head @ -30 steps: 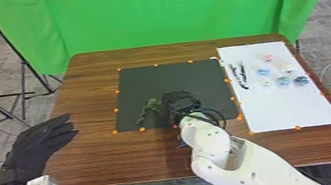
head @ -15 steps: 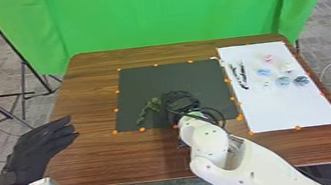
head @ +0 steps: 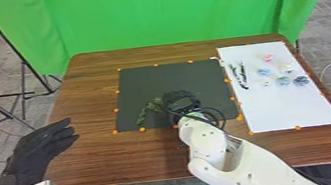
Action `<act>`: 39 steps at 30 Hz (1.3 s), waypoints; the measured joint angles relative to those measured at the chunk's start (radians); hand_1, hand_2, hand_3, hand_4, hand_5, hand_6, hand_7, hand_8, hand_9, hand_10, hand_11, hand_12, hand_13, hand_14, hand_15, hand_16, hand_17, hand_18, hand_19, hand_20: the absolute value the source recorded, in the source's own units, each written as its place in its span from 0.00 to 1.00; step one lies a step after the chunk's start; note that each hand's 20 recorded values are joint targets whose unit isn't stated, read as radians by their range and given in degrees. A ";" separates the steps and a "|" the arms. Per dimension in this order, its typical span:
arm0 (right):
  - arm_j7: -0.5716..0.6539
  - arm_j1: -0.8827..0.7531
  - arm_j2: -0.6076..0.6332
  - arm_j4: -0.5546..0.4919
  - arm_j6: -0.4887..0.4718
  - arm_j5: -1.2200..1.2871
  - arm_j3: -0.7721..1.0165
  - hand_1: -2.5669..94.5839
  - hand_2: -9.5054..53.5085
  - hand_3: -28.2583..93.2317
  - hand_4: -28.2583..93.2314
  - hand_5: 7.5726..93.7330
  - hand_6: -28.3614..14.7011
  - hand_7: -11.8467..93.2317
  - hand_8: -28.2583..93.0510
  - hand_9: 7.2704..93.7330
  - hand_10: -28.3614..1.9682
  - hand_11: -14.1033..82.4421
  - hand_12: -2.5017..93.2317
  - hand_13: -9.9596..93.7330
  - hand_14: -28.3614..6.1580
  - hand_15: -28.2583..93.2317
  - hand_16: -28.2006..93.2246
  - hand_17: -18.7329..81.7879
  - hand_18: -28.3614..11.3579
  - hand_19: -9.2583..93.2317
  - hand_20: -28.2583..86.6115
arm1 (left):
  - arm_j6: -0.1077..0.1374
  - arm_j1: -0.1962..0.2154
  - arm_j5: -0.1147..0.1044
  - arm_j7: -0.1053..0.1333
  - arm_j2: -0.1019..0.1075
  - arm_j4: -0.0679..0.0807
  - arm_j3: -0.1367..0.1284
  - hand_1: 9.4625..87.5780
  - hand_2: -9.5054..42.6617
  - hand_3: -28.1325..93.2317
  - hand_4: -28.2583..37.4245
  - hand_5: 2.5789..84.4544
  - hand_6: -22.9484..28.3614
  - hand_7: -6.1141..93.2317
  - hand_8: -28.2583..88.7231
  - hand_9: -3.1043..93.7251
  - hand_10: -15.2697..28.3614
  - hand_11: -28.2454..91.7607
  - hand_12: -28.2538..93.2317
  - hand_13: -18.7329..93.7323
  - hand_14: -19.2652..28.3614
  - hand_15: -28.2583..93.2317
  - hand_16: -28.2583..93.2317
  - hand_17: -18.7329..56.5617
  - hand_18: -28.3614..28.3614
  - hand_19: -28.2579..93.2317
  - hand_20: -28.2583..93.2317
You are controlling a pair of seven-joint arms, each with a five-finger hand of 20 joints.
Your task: Arrange flowers
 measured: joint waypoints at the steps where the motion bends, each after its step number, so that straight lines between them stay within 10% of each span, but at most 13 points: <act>1: 0.001 0.000 0.000 0.000 0.000 0.000 0.000 0.32 0.14 0.83 0.05 0.93 0.61 0.41 0.16 0.92 0.44 0.62 0.30 0.83 0.43 0.86 0.45 0.60 0.00 1.00 0.50 | 0.002 0.002 -0.002 0.003 0.002 0.000 0.000 0.22 0.31 0.90 0.21 0.51 0.72 0.19 0.17 0.43 0.85 0.52 0.31 0.42 1.00 0.70 0.13 0.12 0.89 0.71 0.36; 11: 0.006 -0.002 0.011 -0.004 0.095 0.002 -0.019 0.28 0.22 0.83 0.06 0.91 0.59 0.38 0.16 0.93 0.42 0.58 0.29 0.86 0.49 0.84 0.44 0.63 0.00 1.00 0.49 | 0.024 0.030 -0.027 0.033 0.033 -0.003 -0.006 0.22 0.31 0.89 0.22 0.51 0.72 0.19 0.17 0.43 0.86 0.52 0.31 0.42 1.00 0.70 0.13 0.12 0.89 0.71 0.36; 31: 0.007 0.018 0.107 -0.073 0.182 0.013 -0.014 0.27 0.23 0.83 0.07 0.82 0.51 0.36 0.16 0.84 0.33 0.56 0.28 0.81 0.44 0.82 0.44 0.58 0.00 1.00 0.39 | 0.036 0.065 -0.029 0.044 0.027 -0.015 -0.014 0.23 0.31 0.89 0.22 0.52 0.73 0.18 0.18 0.44 0.87 0.51 0.31 0.42 1.00 0.69 0.14 0.12 0.90 0.71 0.36; 39: -0.003 0.033 0.204 -0.079 0.200 0.037 0.097 0.27 0.24 0.84 0.07 0.74 0.48 0.35 0.16 0.75 0.27 0.57 0.27 0.74 0.37 0.83 0.43 0.52 0.00 0.98 0.36 | 0.051 0.052 -0.031 0.055 0.024 -0.012 0.039 0.22 0.31 0.90 0.22 0.52 0.72 0.18 0.18 0.44 0.86 0.52 0.31 0.42 1.00 0.69 0.14 0.12 0.89 0.71 0.36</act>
